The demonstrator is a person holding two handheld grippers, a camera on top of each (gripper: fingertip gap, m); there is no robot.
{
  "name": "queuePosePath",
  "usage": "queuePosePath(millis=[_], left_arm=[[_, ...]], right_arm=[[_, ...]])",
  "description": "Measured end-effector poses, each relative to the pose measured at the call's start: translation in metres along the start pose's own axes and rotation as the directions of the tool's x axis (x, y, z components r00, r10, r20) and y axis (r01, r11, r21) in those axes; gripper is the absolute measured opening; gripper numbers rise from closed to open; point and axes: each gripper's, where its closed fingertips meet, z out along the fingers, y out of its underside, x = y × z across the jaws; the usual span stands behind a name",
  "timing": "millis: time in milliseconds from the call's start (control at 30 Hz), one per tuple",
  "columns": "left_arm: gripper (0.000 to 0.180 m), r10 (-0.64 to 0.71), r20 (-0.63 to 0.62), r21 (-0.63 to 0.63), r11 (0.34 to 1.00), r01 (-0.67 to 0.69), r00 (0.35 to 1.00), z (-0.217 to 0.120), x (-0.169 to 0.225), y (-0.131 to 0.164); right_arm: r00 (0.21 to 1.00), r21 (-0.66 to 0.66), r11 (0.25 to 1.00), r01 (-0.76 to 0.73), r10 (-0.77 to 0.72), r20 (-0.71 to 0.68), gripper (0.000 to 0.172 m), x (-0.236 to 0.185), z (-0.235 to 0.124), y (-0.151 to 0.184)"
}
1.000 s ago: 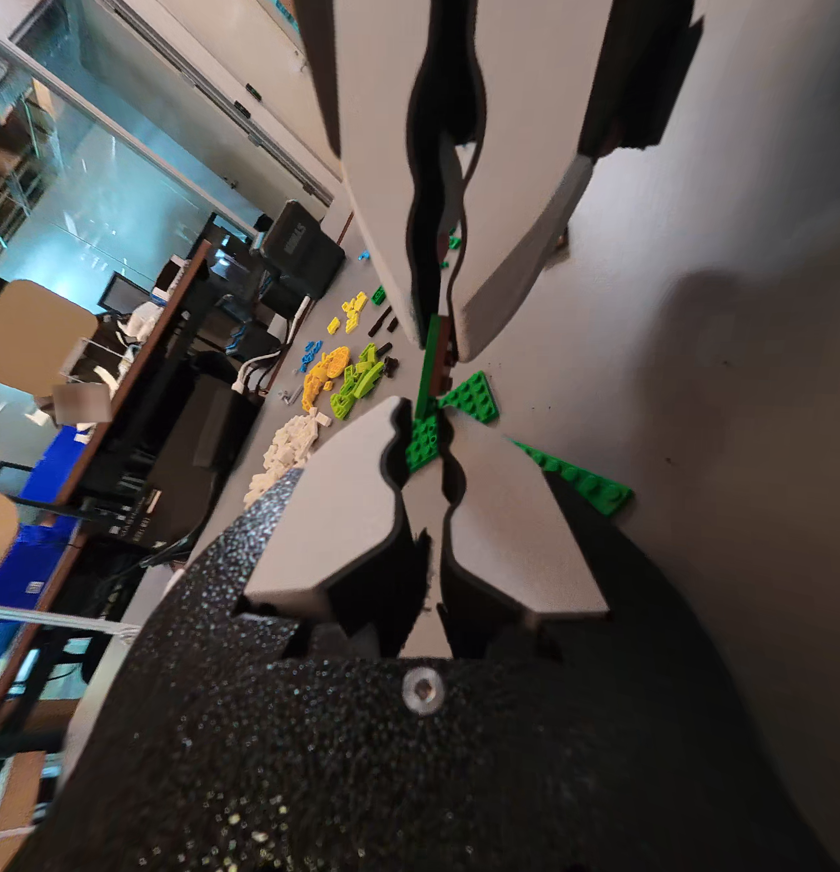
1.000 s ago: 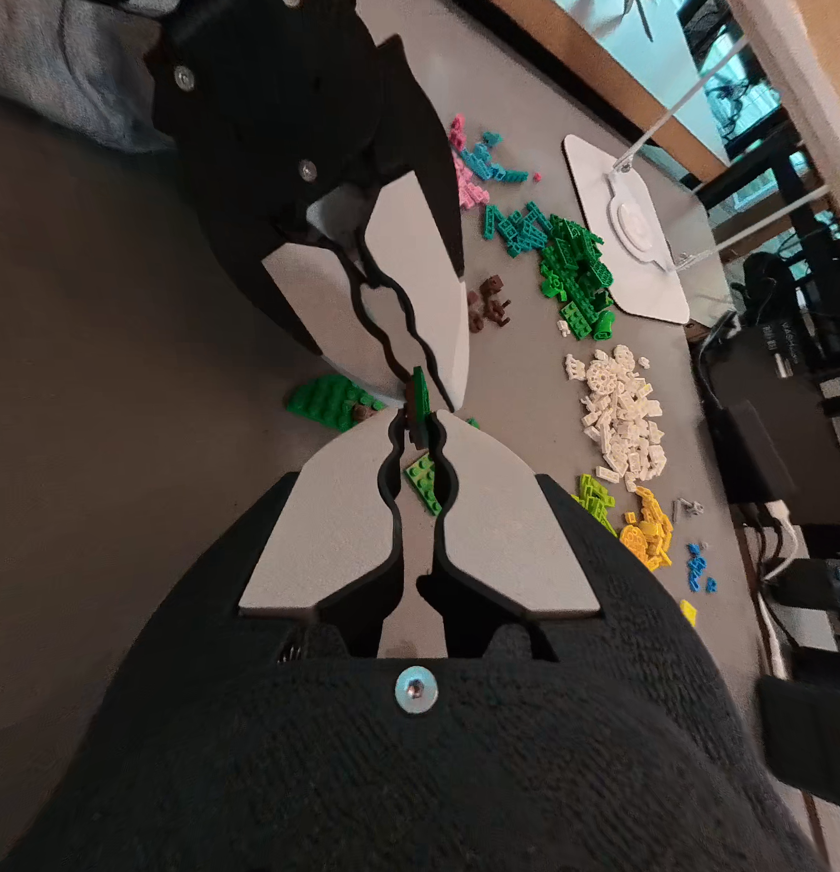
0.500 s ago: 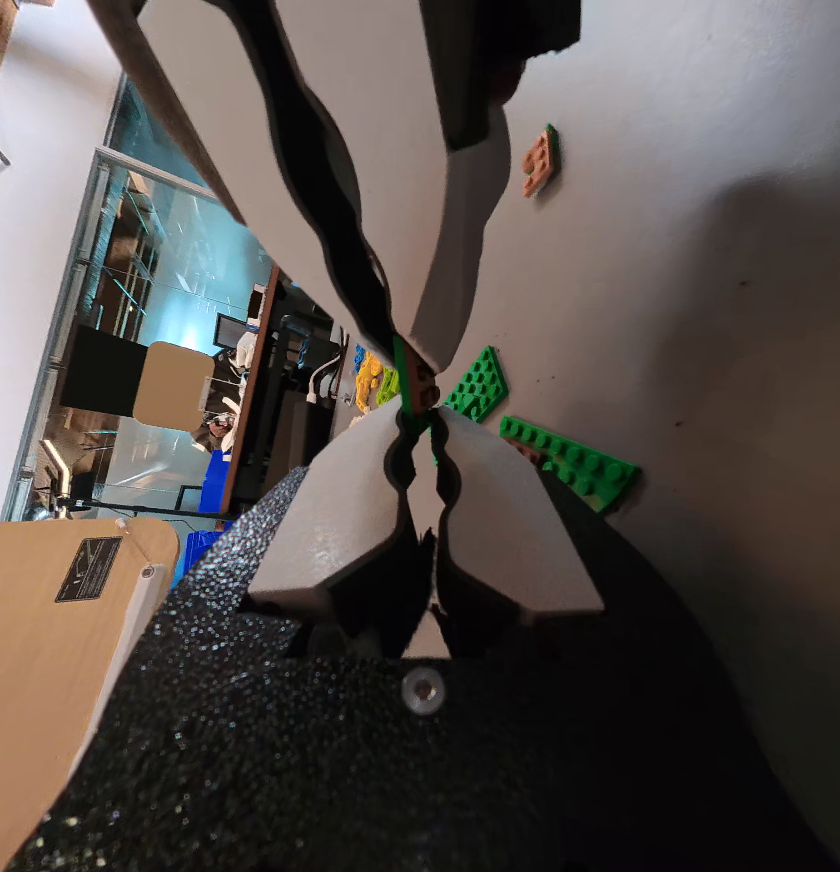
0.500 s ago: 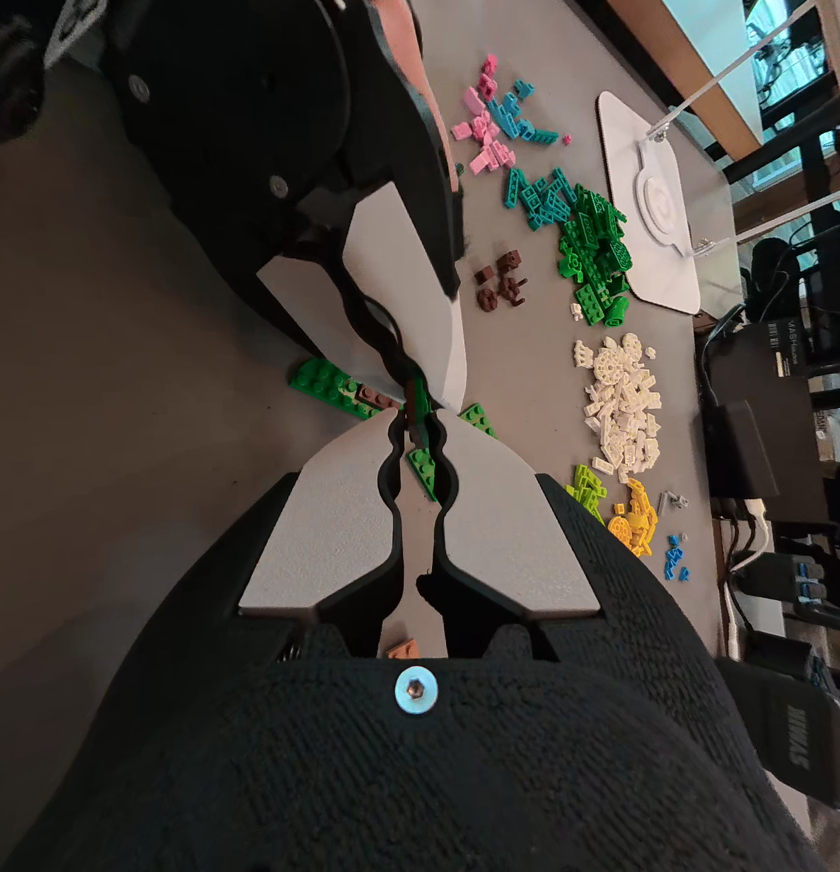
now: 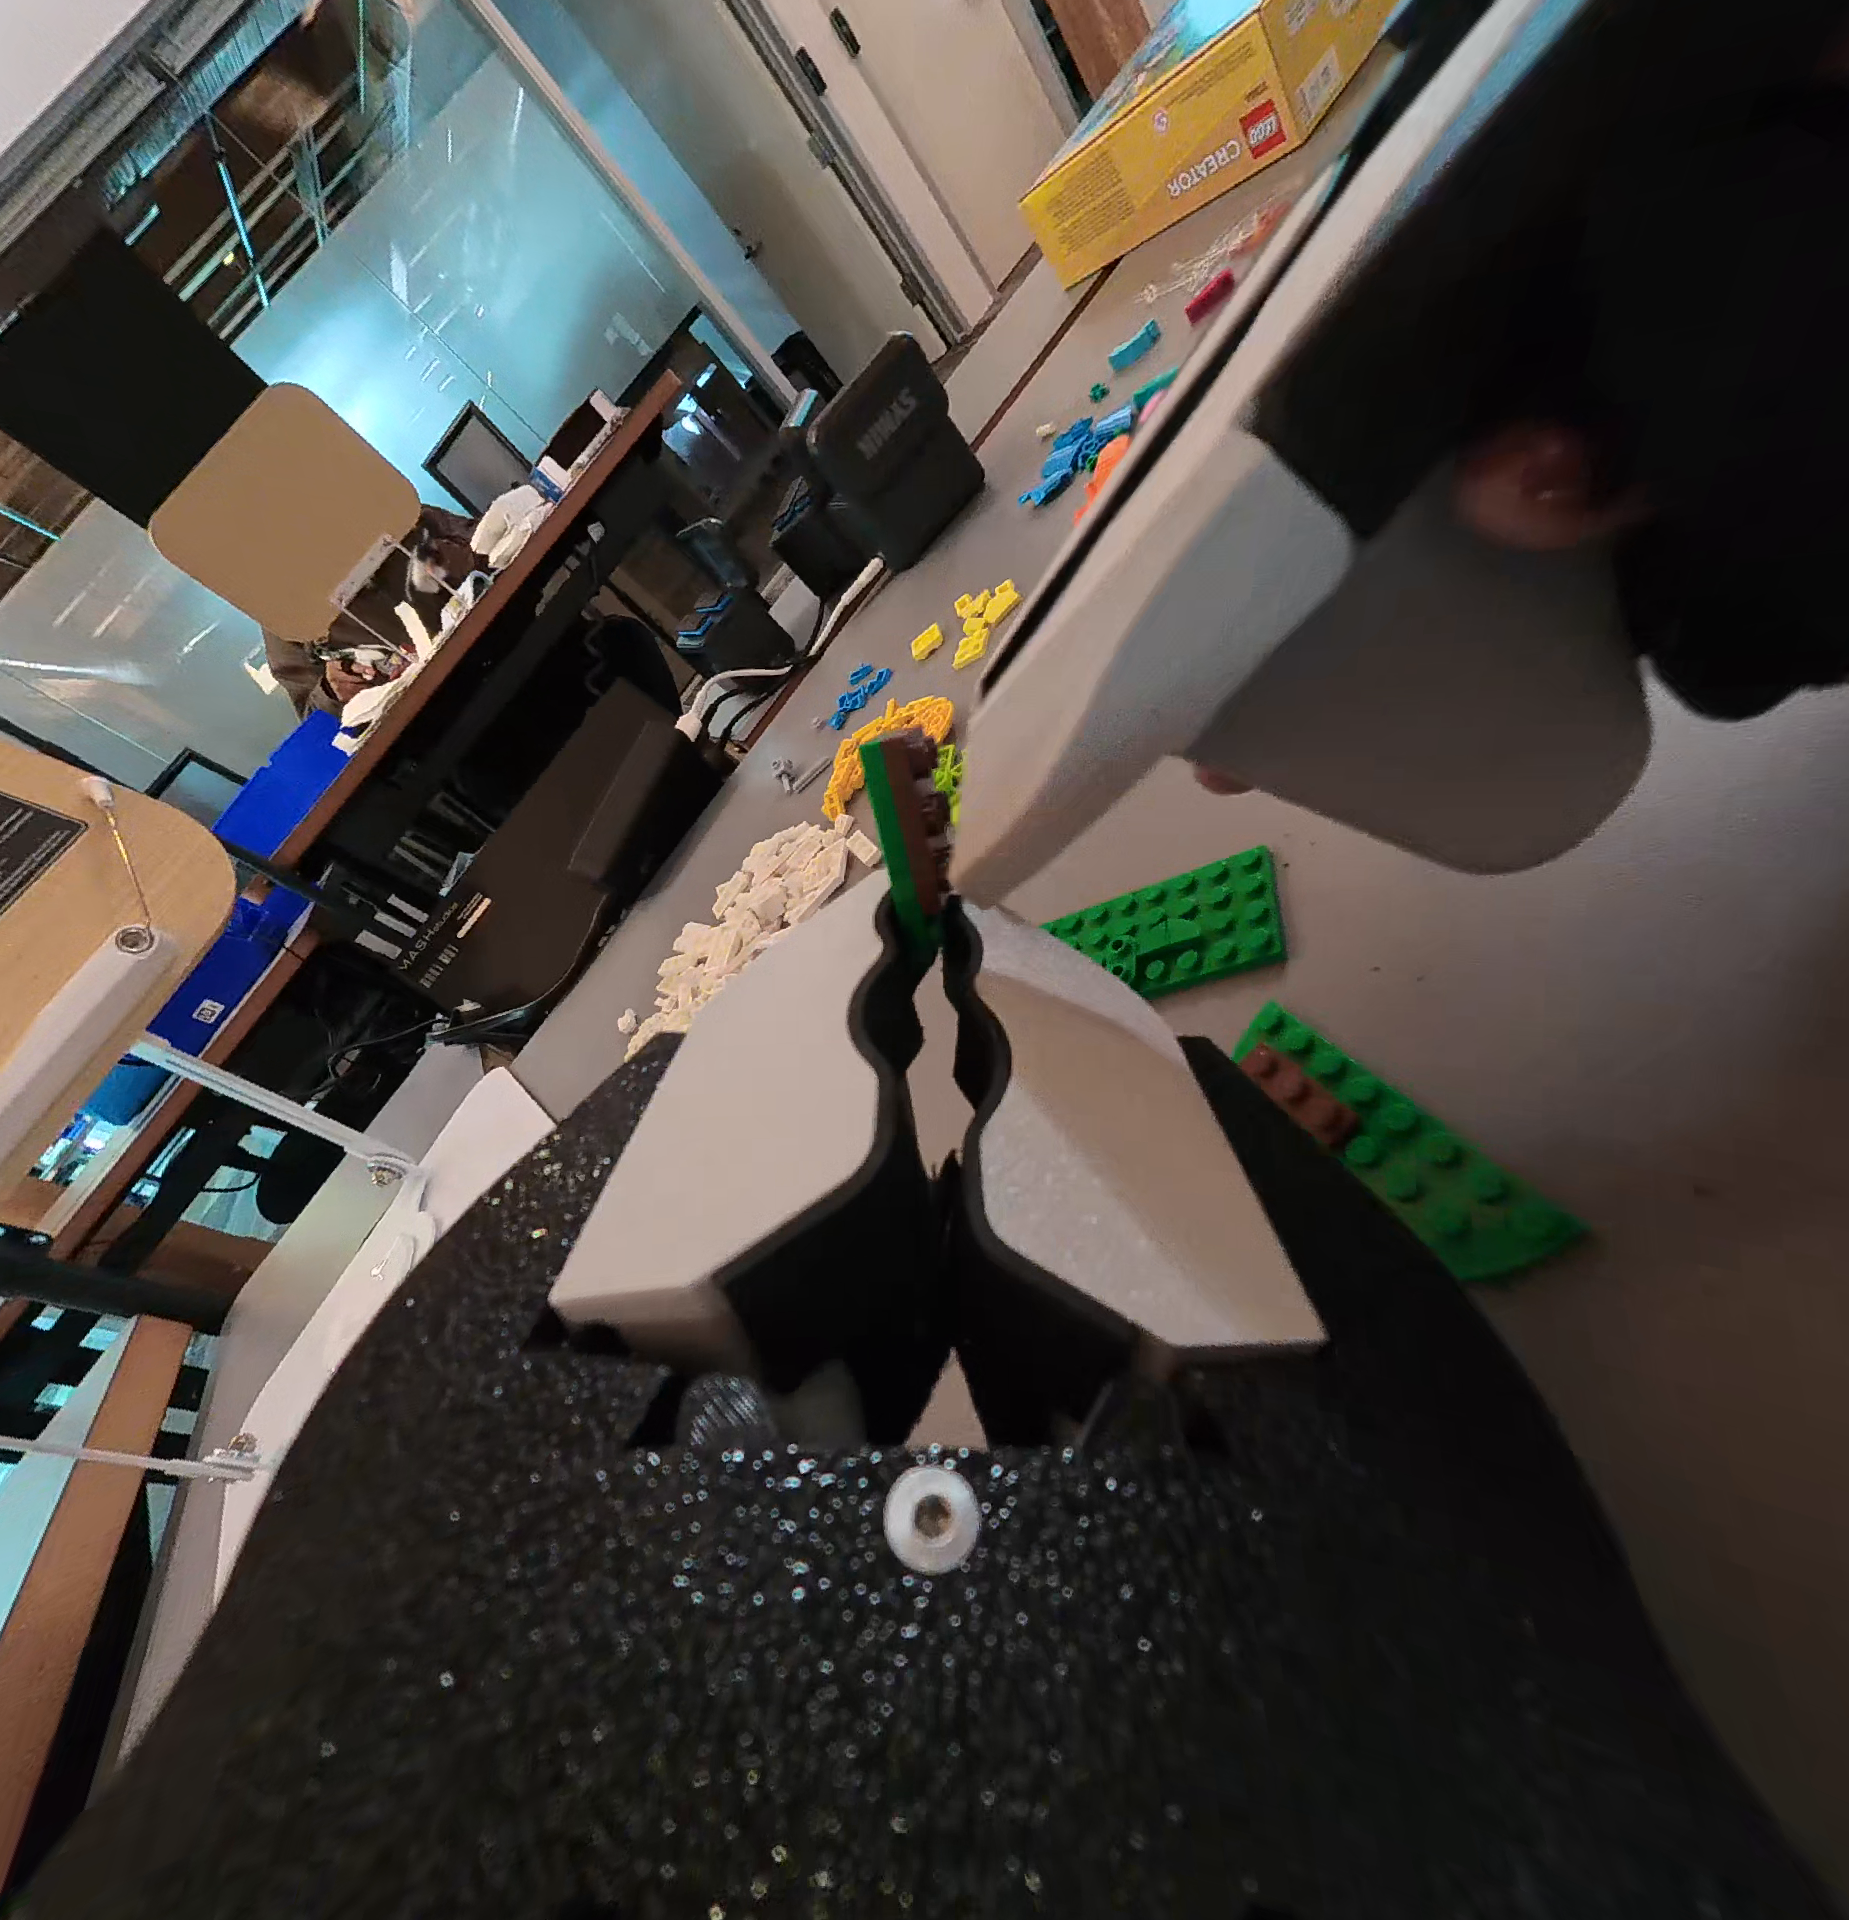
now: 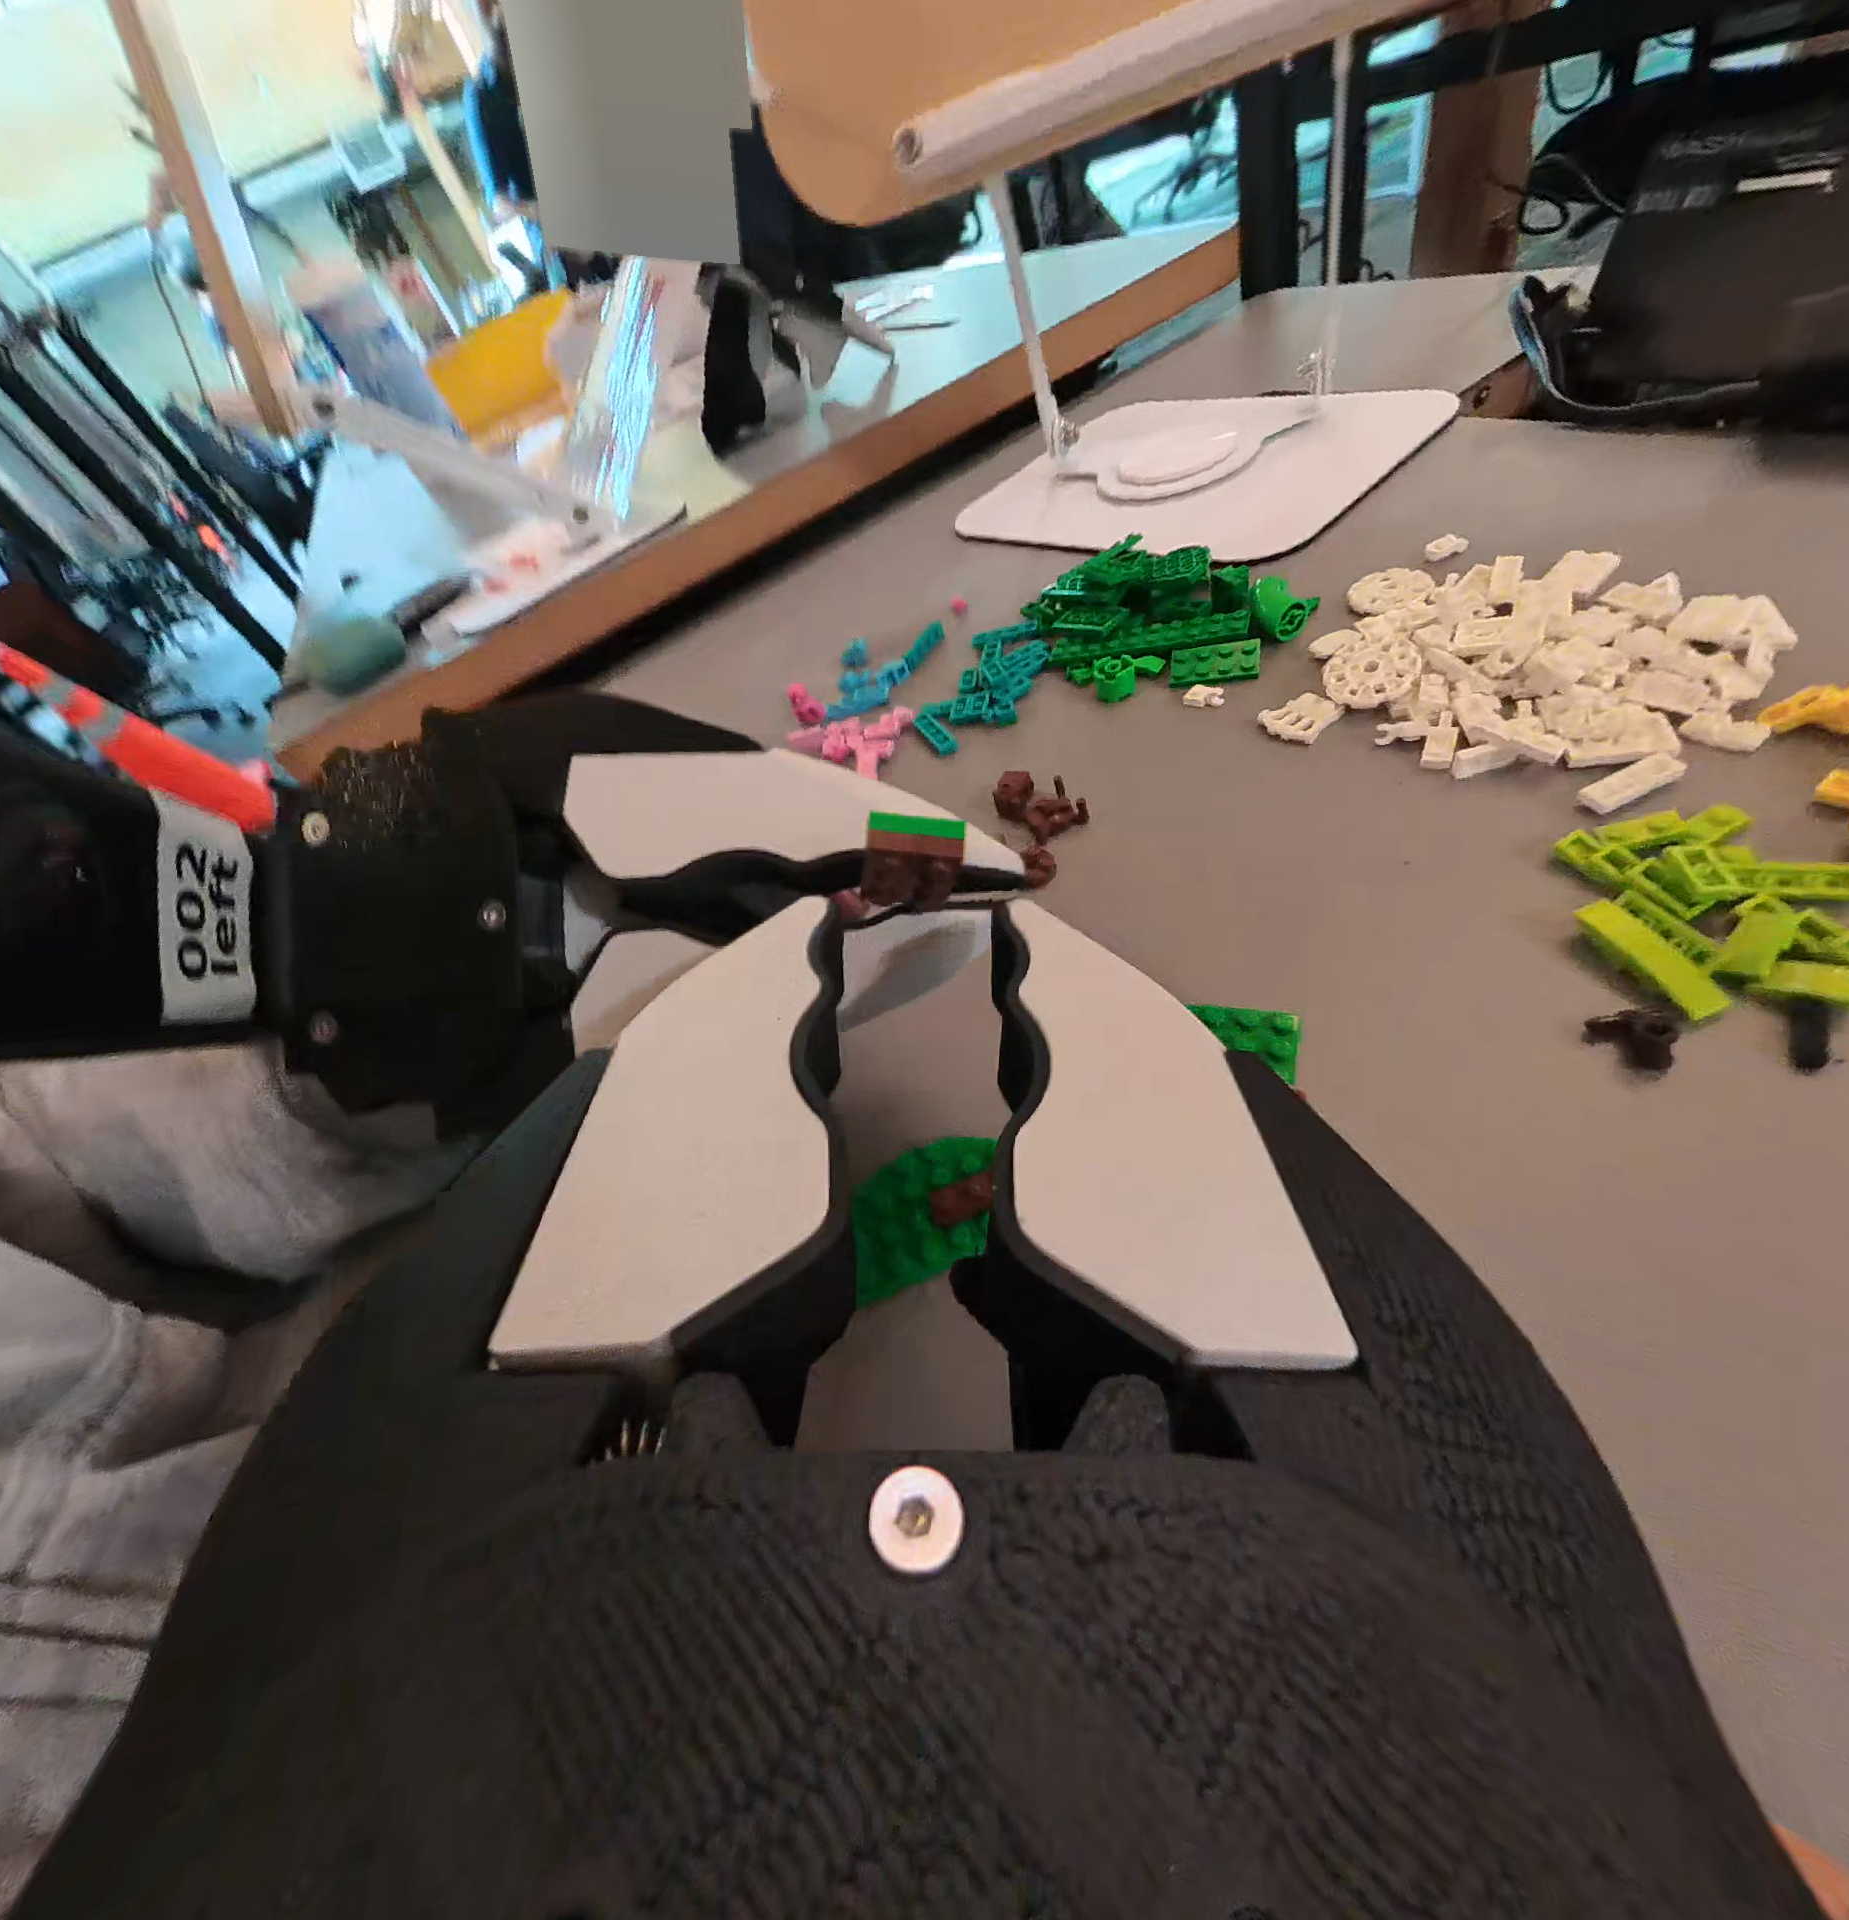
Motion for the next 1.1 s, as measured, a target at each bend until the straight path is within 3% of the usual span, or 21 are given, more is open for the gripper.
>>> queuePosePath(millis=[200, 367, 533, 600, 667, 733, 800, 900, 1100], left_arm=[[0.003, 0.012, -0.010, -0.006, 1.000, -0.012, 1.000, 0.001, 0.004, -0.002], [0.003, 0.028, -0.083, -0.004, 1.000, -0.029, 0.996, -0.001, 0.015, -0.001], [0.004, 0.021, -0.156, 0.013, 1.000, -0.019, 0.988, -0.001, 0.027, -0.004], [0.003, 0.018, -0.166, 0.001, 1.000, -0.018, 0.986, -0.001, 0.026, -0.001], [0.003, -0.014, -0.199, 0.008, 1.000, 0.015, 0.980, -0.002, 0.026, 0.000], [0.003, -0.019, -0.193, -0.003, 1.000, 0.019, 0.981, -0.001, 0.025, 0.002], [0.003, 0.006, -0.151, -0.008, 1.000, -0.008, 0.988, 0.000, 0.021, 0.002], [0.003, 0.009, -0.087, -0.028, 1.000, -0.011, 0.996, 0.001, 0.013, 0.002], [0.003, 0.050, -0.022, -0.070, 0.996, -0.052, 0.998, 0.004, 0.007, 0.006]], right_arm=[[0.997, 0.040, 0.996, -0.075, 0.074, 0.024, 0.015, -0.001, 0.002, -0.004], [0.984, -0.088, 0.982, 0.165, -0.158, 0.078, 0.015, -0.004, -0.002, 0.007], [0.892, -0.211, 0.869, 0.447, -0.415, 0.180, 0.014, -0.005, -0.011, 0.015], [0.805, -0.249, 0.766, 0.593, -0.555, 0.211, 0.000, -0.002, -0.014, 0.020], [0.736, -0.269, 0.685, 0.677, -0.629, 0.251, 0.000, -0.003, -0.014, 0.030], [0.762, -0.239, 0.724, 0.647, -0.600, 0.244, 0.000, -0.006, -0.013, 0.028], [0.835, -0.195, 0.813, 0.549, -0.527, 0.158, 0.000, 0.000, -0.010, 0.014], [0.951, -0.145, 0.941, 0.305, -0.293, 0.099, 0.026, 0.002, -0.006, 0.005], [0.992, -0.099, 0.987, 0.125, -0.122, 0.031, 0.023, 0.001, 0.002, 0.002]])
